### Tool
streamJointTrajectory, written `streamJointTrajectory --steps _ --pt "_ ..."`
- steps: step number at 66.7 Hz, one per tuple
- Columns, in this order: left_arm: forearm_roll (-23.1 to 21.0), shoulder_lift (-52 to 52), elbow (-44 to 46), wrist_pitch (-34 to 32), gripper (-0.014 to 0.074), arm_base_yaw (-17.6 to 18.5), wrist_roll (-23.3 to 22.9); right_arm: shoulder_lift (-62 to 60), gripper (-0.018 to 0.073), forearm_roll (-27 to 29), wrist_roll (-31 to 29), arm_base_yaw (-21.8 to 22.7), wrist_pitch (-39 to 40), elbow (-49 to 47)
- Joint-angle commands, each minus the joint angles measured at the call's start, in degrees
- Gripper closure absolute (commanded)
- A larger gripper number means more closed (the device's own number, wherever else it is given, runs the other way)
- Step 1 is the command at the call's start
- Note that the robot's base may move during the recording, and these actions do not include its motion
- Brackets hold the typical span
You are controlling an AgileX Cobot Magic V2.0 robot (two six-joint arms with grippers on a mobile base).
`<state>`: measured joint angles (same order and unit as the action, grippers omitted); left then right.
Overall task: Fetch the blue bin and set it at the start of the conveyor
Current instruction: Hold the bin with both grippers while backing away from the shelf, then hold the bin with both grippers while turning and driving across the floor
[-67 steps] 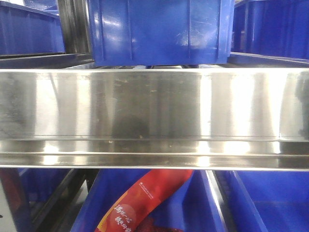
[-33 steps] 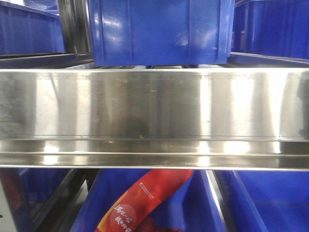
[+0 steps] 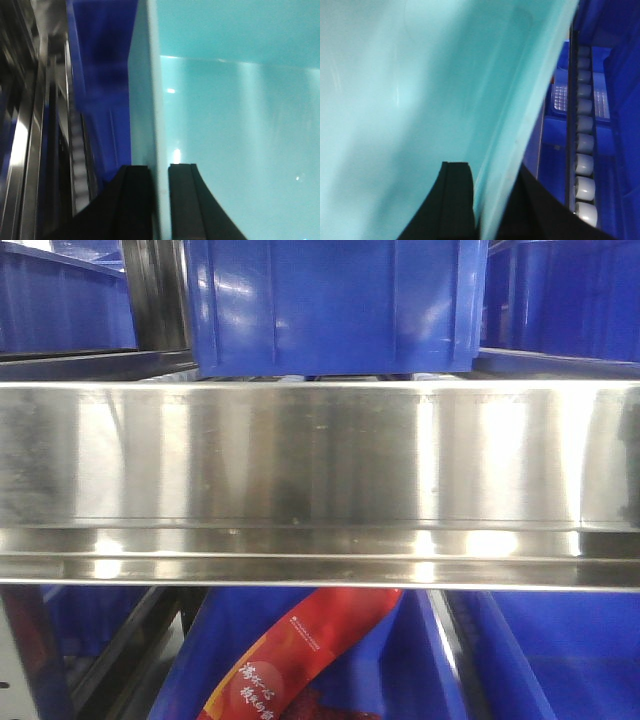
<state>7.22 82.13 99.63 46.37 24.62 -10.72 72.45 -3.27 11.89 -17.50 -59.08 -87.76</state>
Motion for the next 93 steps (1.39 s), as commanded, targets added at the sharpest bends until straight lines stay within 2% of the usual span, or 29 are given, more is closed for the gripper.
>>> streamJointTrajectory --steps 1,10,57,93 --pt "-3.74 -1.01 0.56 -8.24 0.0708 0.69 -0.1 -0.5 0.0712 2.36 -1.84 -0.33 2.59 -0.08" --pt "-3.3 -1.01 0.56 -10.16 0.0708 0.69 -0.1 -0.5 0.0712 2.36 -1.84 -0.33 3.86 -0.08" --pt "-2.91 -1.01 0.56 -10.15 0.0708 0.69 -0.1 -0.5 0.0712 2.36 -1.84 -0.33 13.3 -0.08" --pt "-2.91 -1.01 0.56 -10.15 0.0708 0.69 -0.1 -0.5 0.0712 2.36 -1.84 -0.33 13.54 -0.08"
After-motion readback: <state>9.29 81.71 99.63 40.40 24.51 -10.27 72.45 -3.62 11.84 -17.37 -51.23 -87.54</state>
